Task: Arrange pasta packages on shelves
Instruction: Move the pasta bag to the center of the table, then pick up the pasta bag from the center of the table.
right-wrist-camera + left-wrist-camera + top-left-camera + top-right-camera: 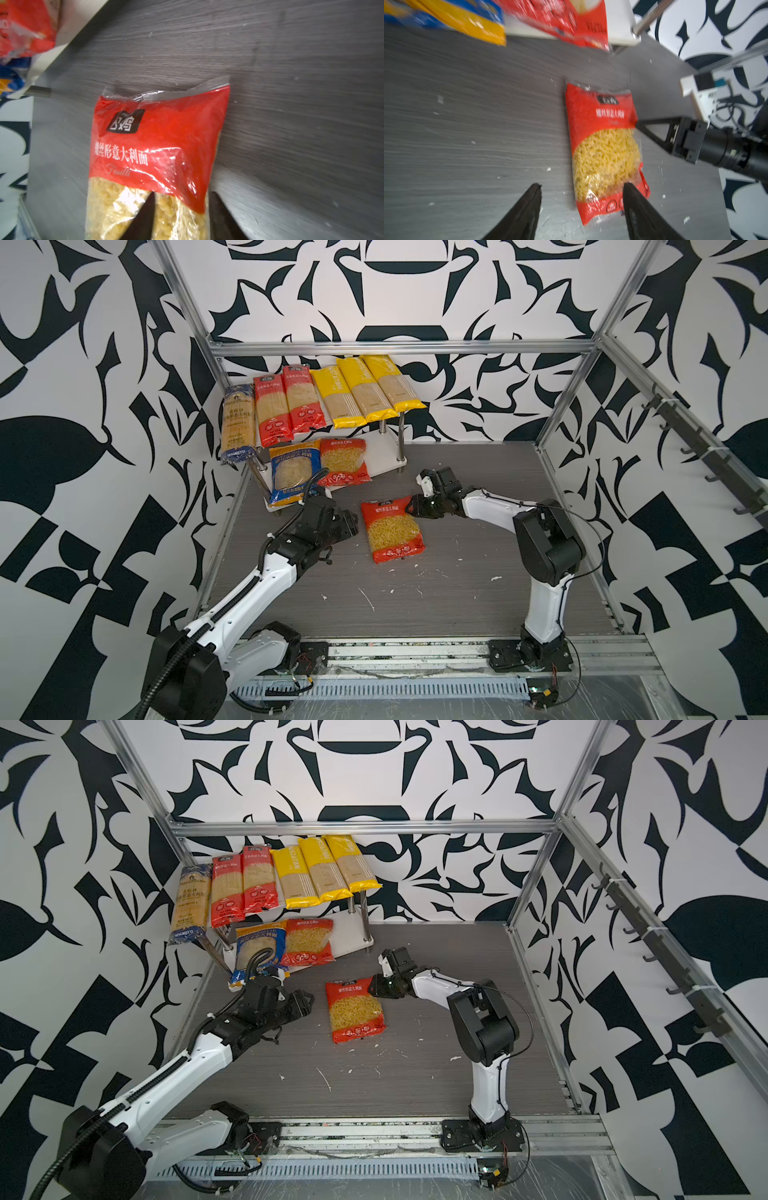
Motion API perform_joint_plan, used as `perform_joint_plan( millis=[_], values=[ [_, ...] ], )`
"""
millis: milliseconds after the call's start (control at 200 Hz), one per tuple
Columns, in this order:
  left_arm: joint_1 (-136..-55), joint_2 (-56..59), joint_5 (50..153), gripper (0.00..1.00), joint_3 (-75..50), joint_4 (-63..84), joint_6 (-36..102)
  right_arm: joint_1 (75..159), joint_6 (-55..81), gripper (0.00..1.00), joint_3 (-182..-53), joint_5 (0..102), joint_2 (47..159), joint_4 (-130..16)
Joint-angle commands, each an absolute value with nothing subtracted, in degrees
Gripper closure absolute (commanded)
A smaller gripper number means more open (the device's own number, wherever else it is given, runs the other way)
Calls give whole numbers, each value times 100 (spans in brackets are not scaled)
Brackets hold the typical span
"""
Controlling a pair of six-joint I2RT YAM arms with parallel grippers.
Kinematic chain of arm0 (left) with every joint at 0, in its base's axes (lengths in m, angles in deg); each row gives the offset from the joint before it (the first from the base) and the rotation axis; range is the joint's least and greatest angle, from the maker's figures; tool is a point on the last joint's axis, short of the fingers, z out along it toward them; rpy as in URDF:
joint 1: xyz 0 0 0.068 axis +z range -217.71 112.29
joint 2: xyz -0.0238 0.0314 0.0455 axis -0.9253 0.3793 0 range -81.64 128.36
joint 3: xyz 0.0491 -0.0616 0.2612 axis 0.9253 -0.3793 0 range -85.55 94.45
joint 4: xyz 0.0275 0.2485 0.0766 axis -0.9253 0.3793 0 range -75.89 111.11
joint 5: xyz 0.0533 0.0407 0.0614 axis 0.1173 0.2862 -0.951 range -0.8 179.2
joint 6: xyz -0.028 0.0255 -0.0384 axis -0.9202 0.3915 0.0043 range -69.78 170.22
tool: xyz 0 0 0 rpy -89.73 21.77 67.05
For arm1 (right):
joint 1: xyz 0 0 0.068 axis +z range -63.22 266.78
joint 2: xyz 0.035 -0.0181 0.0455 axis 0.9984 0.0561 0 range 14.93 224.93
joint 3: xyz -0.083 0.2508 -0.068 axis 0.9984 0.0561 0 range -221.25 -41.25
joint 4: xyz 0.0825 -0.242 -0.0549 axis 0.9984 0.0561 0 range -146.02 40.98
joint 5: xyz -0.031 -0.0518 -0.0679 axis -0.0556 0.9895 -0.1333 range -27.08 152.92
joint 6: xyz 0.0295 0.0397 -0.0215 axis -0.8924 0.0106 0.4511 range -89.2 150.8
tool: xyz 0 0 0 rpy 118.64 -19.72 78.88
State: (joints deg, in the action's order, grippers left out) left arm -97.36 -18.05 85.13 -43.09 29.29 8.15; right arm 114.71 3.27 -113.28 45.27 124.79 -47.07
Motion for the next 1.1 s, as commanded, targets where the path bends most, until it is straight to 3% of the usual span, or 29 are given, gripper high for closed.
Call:
perform_joint_plan(
  millis=[0, 195, 695, 905, 1095],
  values=[
    [-9965, -1502, 8924, 31, -4430, 2636, 452, 11510, 151, 47, -11128, 5310, 11969, -4356],
    [-10009, -910, 9324, 26, -4648, 1938, 160, 11620, -284, 36, -10517, 5057, 11560, -4617],
    [-10006, 530, 9701, 30, -4612, 1100, 179, 11922, -175, 36, -10407, 4757, 11962, -5145],
    [-10008, 897, 9875, 39, -4549, 818, 144, 11987, -23, 45, -10472, 4420, 12162, -5268],
    [-10018, 819, 9996, 53, -4601, 778, 188, 12002, -40, 72, -10268, 4195, 11943, -5675]
  ],
)
